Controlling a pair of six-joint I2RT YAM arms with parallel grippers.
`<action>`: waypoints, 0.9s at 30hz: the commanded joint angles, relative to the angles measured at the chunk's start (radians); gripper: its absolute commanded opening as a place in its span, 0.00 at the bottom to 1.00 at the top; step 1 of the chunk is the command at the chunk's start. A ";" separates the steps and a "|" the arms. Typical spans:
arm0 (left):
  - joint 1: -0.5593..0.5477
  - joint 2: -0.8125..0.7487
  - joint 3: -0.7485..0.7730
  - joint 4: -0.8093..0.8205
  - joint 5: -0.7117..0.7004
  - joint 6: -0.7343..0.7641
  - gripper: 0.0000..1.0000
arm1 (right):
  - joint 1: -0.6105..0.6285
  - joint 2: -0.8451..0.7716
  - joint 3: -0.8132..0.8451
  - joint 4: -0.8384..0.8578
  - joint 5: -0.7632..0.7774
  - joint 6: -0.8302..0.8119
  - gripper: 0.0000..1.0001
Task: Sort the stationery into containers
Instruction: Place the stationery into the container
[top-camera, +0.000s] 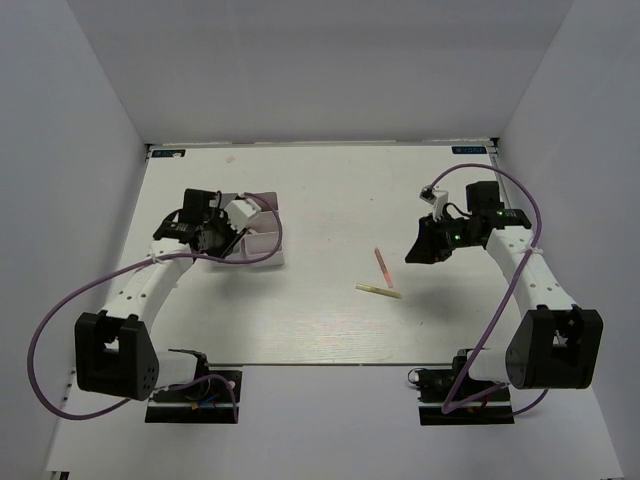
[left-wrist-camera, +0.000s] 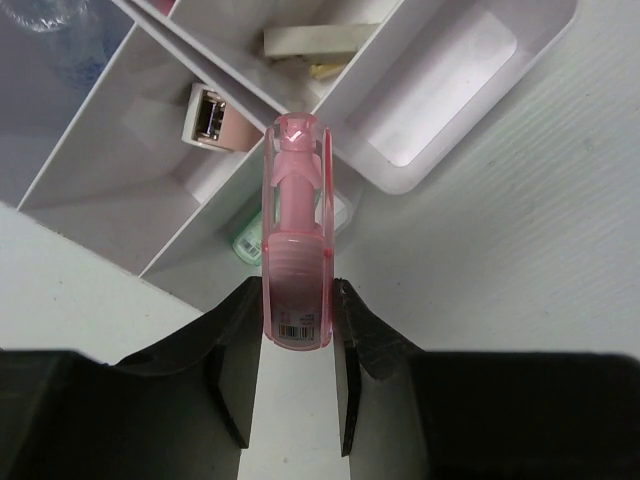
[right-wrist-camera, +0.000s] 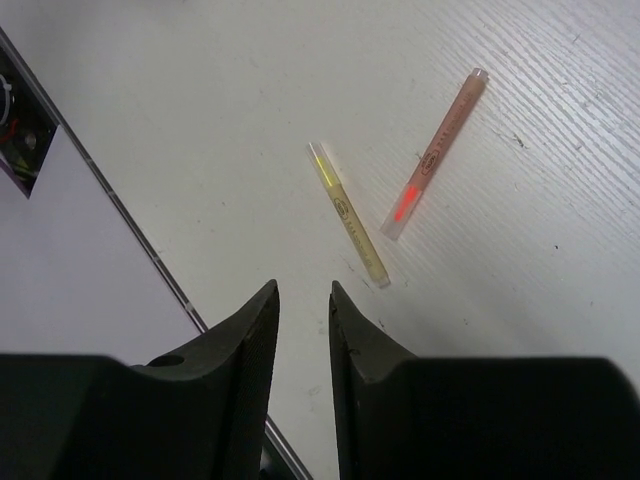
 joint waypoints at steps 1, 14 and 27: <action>0.034 -0.044 -0.027 0.066 0.058 0.058 0.01 | -0.002 0.010 0.035 -0.012 -0.030 -0.016 0.30; 0.099 -0.015 -0.033 0.159 0.053 0.150 0.01 | -0.002 0.012 0.037 -0.017 -0.037 -0.025 0.32; 0.123 -0.007 -0.105 0.241 0.068 0.124 0.01 | -0.005 0.019 0.038 -0.024 -0.040 -0.026 0.34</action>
